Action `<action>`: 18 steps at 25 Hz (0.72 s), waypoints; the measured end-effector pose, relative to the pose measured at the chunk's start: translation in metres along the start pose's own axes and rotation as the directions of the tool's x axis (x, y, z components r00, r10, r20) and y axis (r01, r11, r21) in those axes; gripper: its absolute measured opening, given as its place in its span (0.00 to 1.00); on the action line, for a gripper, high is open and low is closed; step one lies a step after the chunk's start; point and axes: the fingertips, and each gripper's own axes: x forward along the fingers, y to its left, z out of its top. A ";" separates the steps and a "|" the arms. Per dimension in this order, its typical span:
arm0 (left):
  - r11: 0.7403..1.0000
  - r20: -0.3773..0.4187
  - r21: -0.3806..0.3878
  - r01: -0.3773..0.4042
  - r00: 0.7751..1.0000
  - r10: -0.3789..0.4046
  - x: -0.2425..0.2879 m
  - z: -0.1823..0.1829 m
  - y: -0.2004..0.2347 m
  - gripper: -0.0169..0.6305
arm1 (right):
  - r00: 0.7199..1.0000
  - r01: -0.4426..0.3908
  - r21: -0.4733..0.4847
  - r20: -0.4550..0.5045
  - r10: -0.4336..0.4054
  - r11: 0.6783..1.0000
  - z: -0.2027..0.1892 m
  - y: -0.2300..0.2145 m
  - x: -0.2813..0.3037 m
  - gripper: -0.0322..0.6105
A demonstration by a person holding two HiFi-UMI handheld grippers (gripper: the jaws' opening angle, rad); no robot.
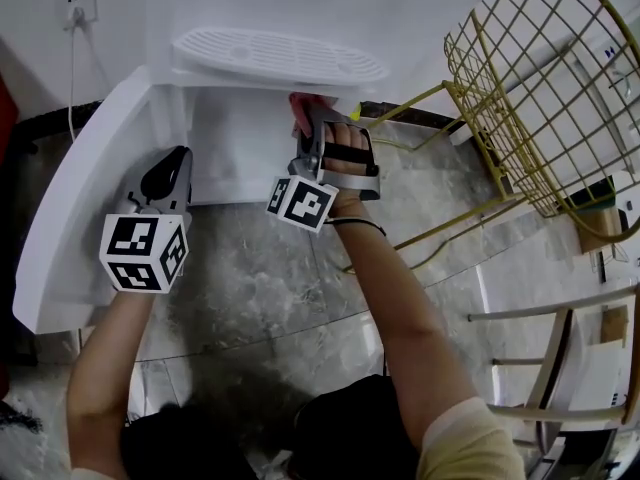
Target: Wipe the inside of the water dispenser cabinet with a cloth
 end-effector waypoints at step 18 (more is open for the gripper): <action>1.000 -0.063 -0.006 -0.002 0.998 0.002 -0.002 -0.039 0.004 0.05 | 0.980 -0.192 0.005 -0.042 0.192 0.981 0.008 0.086 0.011 0.10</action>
